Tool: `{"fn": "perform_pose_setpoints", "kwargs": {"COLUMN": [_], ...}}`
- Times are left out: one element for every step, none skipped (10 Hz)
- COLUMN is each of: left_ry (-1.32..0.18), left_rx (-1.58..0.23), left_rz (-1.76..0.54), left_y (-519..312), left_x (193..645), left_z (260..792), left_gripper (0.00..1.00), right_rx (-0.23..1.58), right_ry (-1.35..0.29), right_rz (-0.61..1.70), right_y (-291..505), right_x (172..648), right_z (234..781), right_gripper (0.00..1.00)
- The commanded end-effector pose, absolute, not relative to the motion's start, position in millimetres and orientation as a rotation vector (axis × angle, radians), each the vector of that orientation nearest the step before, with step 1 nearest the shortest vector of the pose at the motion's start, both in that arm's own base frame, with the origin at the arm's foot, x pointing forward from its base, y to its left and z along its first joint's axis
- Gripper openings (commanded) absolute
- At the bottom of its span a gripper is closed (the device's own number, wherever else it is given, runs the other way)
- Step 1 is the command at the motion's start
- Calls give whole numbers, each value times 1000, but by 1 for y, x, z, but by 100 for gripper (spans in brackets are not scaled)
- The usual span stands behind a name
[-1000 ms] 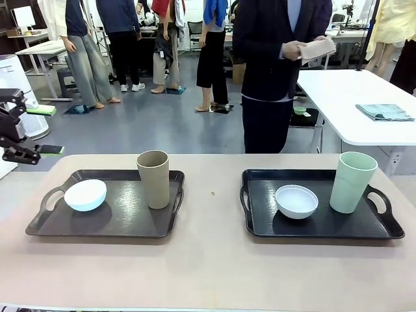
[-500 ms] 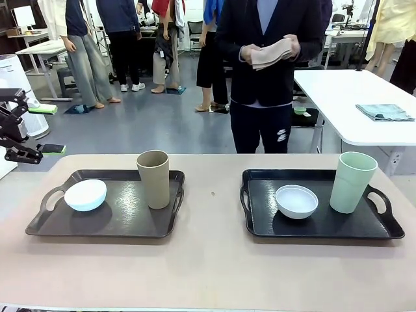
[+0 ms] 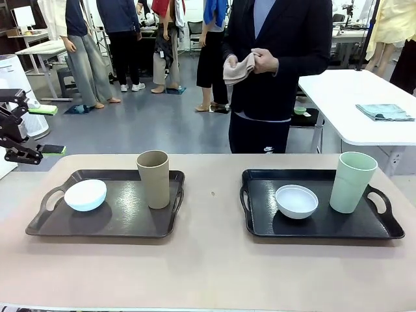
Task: Set up a tray with a mat and arrange the tableware.
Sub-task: Pick up the Picnic Bowl and Reusable plastic cup from the Handle tray in front of the human's position and hold them in the air.
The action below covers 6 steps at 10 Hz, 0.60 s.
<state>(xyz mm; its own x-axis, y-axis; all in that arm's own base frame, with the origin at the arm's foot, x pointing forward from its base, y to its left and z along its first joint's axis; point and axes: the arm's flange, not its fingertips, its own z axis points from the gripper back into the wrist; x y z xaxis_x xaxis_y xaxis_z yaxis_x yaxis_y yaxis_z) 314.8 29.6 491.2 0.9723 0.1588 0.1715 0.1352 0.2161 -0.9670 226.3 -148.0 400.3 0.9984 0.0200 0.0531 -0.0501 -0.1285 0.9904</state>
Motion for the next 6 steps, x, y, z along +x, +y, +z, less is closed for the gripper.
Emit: {"fn": "perform_pose_setpoints", "kwargs": {"left_ry": [-248, -248, -248, -248, -248, -248], "left_rx": [-1345, -1345, -1345, -1345, -1345, -1345], "left_rz": [11, 11, 11, 11, 11, 11], "left_y": [31, 31, 31, 31, 31, 31], "left_x": [312, 312, 312, 312, 312, 312], "left_z": [494, 494, 494, 494, 494, 494], "left_gripper": [100, 100, 100, 100, 100, 100], "right_rx": [1693, 1693, 1693, 1693, 1693, 1693], "right_ry": [-9, -9, -9, -9, -9, -9], "right_rz": [44, 44, 44, 44, 44, 44], "right_y": [-148, -148, -148, -148, -148, -148], "right_x": [227, 227, 227, 227, 227, 227], "right_z": [402, 402, 402, 402, 402, 402], "right_gripper": [100, 100, 100, 100, 100, 100]}}
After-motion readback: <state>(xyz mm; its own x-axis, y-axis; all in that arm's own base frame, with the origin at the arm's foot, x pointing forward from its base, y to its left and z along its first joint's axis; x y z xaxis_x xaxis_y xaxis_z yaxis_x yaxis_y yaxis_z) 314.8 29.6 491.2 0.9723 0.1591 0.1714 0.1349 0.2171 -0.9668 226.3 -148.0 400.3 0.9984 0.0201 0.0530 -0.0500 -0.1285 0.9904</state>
